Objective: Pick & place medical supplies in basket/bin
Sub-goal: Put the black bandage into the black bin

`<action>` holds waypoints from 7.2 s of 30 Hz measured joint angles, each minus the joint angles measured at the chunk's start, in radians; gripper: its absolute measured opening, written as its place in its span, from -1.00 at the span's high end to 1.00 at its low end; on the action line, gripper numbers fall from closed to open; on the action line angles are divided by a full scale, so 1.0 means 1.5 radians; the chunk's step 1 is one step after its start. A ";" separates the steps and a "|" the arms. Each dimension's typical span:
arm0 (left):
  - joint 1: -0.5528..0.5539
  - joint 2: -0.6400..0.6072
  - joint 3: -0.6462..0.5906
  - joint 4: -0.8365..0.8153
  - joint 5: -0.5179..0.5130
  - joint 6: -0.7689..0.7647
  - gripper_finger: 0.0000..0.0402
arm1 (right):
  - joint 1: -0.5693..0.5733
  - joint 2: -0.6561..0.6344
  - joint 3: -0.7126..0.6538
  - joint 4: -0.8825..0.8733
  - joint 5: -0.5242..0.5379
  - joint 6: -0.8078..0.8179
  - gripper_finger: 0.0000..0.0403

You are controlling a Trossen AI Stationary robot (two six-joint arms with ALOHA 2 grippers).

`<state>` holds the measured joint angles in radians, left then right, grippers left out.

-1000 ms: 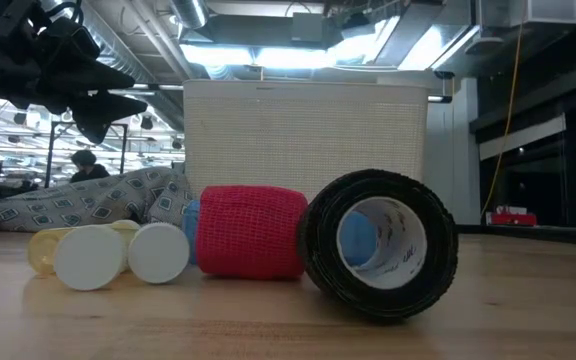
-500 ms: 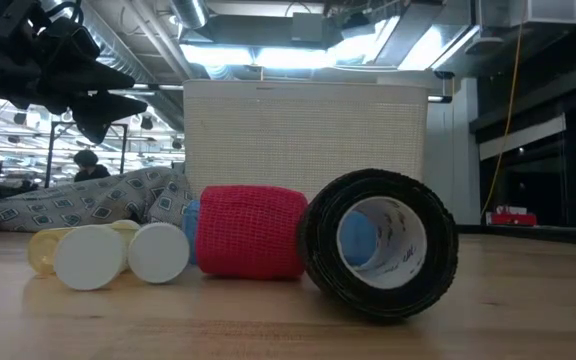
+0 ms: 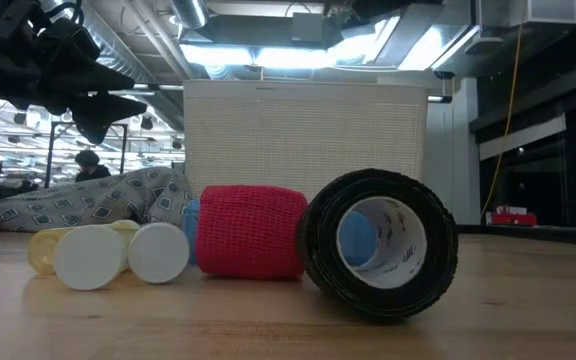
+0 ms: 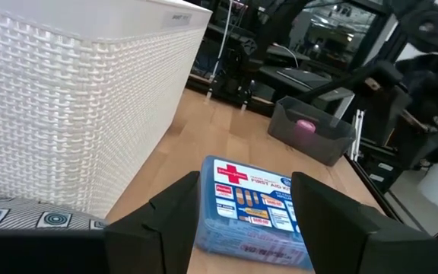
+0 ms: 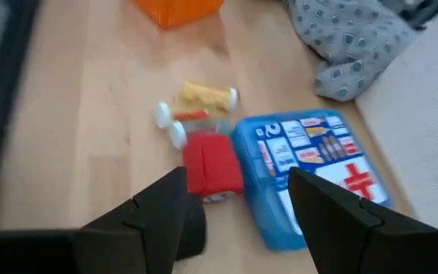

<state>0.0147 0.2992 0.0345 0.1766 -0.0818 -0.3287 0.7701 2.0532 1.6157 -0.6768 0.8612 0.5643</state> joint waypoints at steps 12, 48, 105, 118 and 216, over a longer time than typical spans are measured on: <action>0.000 0.000 0.000 -0.006 -0.025 -0.009 0.00 | 0.010 0.175 0.252 -0.273 -0.008 0.126 -0.15; 0.000 0.000 -0.001 0.019 -0.031 0.100 0.00 | -0.086 0.174 0.257 -0.223 -0.373 0.579 -0.15; 0.000 0.000 0.000 -0.005 -0.032 0.087 0.00 | -0.126 0.168 0.184 -0.165 -0.408 0.613 0.32; 0.000 0.000 0.000 0.004 -0.032 0.088 0.00 | -0.128 0.176 0.340 -0.309 -0.366 0.548 0.41; 0.000 0.003 0.000 -0.016 -0.022 0.094 0.00 | -0.077 0.136 0.112 -0.422 -0.484 0.550 0.90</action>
<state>0.0147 0.3038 0.0345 0.1528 -0.1143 -0.1871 0.6548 2.2572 1.7838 -1.3093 0.1355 1.3889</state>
